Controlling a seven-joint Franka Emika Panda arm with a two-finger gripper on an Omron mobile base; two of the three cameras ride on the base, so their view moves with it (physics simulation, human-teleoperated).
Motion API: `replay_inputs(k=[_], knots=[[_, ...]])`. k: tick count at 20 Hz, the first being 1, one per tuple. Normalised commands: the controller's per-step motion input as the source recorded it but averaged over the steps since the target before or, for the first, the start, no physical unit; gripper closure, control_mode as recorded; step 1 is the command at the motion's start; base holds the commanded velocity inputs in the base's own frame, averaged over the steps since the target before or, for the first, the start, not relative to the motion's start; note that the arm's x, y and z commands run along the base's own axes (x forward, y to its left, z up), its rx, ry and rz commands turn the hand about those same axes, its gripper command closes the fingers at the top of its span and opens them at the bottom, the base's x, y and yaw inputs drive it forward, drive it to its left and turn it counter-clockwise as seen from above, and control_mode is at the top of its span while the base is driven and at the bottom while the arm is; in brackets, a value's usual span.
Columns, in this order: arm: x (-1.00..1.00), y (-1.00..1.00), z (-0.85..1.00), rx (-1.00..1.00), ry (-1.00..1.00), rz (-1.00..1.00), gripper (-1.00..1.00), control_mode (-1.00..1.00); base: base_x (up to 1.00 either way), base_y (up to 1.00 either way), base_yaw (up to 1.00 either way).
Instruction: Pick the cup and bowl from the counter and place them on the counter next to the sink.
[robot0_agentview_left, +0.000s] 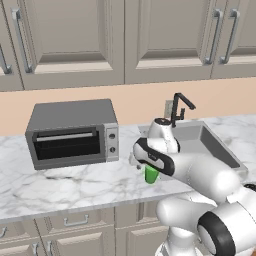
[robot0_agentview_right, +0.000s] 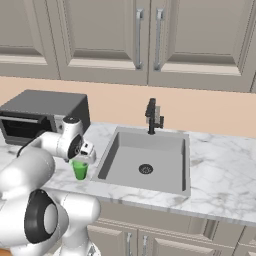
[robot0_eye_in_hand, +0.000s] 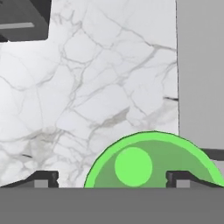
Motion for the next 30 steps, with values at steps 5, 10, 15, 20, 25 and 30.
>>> replay_inputs(k=[5, 10, 15, 20, 25, 30], knots=[[0.00, 0.26, 0.15, 0.00, -0.15, 0.00, -1.00, -1.00, 0.00, 0.00, 0.00], [-0.29, 0.18, 0.25, 0.00, -0.18, 0.00, -1.00, -1.00, 0.00, 0.00, 0.00], [-0.76, -0.01, 0.22, 0.03, -0.21, 0.00, -1.00, -1.00, 0.00, 0.00, 0.00], [-0.85, -0.04, 0.26, 0.03, -0.12, 0.00, -1.00, -1.00, 0.00, 0.00, 0.00], [-0.65, -0.31, 0.37, 0.00, -0.13, 0.00, -1.00, -1.00, 0.00, 0.00, 0.00], [-0.56, -0.41, 0.48, 0.02, -0.14, 0.00, -1.00, -1.00, 0.00, 0.00, 0.00]])
